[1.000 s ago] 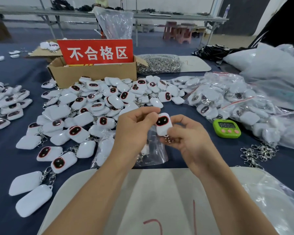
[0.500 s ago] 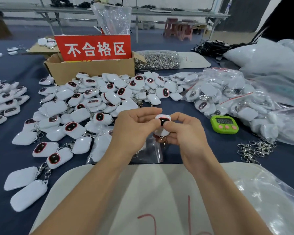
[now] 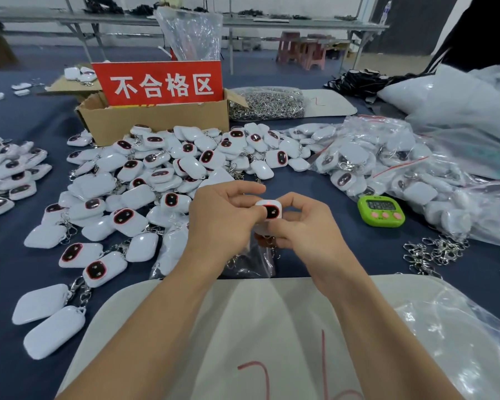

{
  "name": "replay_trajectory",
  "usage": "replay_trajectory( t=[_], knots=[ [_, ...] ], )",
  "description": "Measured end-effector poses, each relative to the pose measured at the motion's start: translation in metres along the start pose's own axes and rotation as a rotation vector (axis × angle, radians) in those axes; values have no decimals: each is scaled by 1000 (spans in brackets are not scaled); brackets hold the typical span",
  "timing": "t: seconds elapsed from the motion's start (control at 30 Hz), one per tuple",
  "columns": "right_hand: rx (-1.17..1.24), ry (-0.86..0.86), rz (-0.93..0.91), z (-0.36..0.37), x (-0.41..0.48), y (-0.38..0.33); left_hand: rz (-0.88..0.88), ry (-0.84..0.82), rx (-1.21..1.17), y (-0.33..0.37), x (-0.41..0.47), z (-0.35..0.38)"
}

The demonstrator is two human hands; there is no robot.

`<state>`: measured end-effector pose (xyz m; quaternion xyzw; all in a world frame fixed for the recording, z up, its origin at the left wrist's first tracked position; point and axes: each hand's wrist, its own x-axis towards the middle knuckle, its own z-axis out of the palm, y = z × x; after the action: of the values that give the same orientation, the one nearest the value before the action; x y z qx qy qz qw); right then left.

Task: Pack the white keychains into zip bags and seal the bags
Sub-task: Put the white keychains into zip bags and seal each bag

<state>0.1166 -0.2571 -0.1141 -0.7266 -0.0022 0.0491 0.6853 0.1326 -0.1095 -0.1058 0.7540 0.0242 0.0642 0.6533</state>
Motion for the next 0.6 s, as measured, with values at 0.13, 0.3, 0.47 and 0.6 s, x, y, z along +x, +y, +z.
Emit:
replay_trajectory(
  t=[0.13,0.3,0.47,0.6],
  knots=[
    [-28,8,-5,-1,1,0,-1,-30,5,-2,2,-4],
    [-45,82,-25,1,3,3,40,-55,61,-4,2,-2],
    [-68,149,-80,3,4,5,105,-66,77,-2,1,-3],
    [-165,240,-153,1,5,6,172,-113,213,3,0,-6]
  ],
)
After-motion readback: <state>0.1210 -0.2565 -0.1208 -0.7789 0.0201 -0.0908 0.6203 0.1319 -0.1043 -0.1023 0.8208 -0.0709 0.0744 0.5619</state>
